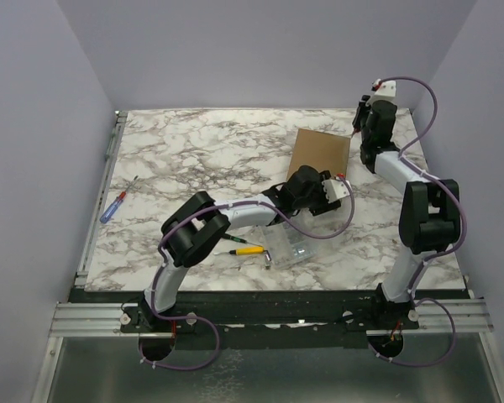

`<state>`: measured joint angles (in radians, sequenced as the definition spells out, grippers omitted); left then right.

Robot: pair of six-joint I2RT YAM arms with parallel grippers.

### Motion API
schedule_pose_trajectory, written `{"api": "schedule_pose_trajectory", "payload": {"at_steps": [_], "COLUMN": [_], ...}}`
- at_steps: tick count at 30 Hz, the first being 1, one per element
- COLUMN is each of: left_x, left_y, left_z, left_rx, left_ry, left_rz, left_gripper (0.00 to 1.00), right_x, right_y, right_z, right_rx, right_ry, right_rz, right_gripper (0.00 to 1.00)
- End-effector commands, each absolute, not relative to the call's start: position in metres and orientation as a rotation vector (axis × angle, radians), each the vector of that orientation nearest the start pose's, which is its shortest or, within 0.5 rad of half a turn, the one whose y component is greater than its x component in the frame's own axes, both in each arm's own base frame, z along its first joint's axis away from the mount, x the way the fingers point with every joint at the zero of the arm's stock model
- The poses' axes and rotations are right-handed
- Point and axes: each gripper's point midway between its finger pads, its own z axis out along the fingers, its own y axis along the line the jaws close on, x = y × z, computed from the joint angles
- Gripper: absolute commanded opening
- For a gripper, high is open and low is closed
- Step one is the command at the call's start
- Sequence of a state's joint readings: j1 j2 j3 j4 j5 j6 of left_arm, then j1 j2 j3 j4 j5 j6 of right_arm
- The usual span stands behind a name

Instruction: Unpack the express box

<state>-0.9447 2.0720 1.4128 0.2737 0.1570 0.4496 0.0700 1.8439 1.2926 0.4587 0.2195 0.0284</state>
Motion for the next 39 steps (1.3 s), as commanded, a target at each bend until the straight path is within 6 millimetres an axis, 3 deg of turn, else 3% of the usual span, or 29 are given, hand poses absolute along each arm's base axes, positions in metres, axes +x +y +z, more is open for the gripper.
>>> {"api": "schedule_pose_trajectory", "payload": {"at_steps": [1,19,39], "left_x": [0.355,0.352,0.348], "left_y": [-0.494,-0.490,-0.493], "left_z": [0.109,0.092,0.094], "left_rx": [1.334,1.333,1.333], "left_ry": [1.442,1.494,1.504], "left_rz": [-0.413,-0.420,-0.449], "left_gripper": [0.60,0.55,0.53], "right_x": [0.585,0.597,0.600], "right_y": [-0.002,-0.006,-0.007], "right_z": [0.243,0.230,0.228], "right_rx": [0.151,0.140,0.145], "right_ry": [1.599,1.622,1.624], "right_rz": [-0.120,-0.156,-0.165], "right_gripper": [0.00,0.00,0.00]}}
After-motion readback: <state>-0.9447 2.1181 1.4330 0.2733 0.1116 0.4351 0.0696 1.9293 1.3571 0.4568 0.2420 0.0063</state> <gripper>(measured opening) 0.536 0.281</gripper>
